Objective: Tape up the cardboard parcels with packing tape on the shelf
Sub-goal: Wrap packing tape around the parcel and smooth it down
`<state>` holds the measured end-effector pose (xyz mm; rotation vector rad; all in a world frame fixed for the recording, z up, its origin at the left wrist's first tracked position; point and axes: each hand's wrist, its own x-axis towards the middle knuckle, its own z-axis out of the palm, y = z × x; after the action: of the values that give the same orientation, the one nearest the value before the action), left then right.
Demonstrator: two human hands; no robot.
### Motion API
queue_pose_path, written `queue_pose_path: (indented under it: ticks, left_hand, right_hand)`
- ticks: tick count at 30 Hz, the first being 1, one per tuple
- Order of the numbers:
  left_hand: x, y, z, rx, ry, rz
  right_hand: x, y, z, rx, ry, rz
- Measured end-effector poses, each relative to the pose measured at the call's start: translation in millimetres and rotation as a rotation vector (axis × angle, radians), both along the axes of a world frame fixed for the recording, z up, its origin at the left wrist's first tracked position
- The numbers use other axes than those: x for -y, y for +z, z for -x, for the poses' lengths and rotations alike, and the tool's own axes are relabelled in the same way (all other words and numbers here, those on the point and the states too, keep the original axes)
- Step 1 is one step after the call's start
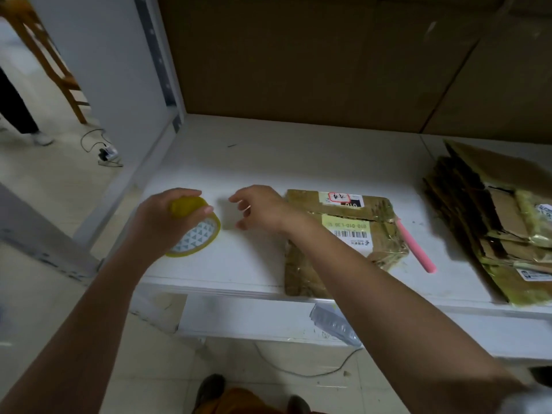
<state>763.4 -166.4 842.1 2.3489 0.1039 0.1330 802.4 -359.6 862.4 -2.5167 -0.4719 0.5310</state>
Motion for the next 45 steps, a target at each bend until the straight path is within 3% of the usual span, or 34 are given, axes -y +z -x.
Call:
queue_pose_path:
  ticks: [6, 16, 27, 29, 34, 45]
  left_hand:
    - [-11.6, -4.9, 5.1, -0.047, 0.016, 0.084]
    - [-24.7, -4.8, 4.9, -0.125, -0.11, 0.425]
    - [-35.4, 4.3, 7.7, -0.06, -0.19, 0.64]
    - [-34.6, 6.6, 5.2, -0.064, -0.204, 0.63]
    - [-44.1, 3.6, 6.6, -0.068, -0.192, 0.639]
    - [-57.4, -12.8, 20.0, -0.056, -0.162, 0.709]
  right_hand:
    - [-18.8, -30.9, -10.5, -0.084, 0.077, 0.027]
    - [-30.9, -57.6, -21.5, -0.08, 0.073, -0.03]
    - [-13.3, -39.0, -15.9, -0.23, 0.055, -0.352]
    - [-15.3, -45.4, -16.1, -0.207, 0.054, -0.311]
    - [-26.6, -57.2, -19.3, -0.108, 0.086, 0.028]
    - [-44.7, -66.0, -21.5, -0.065, 0.068, 0.104]
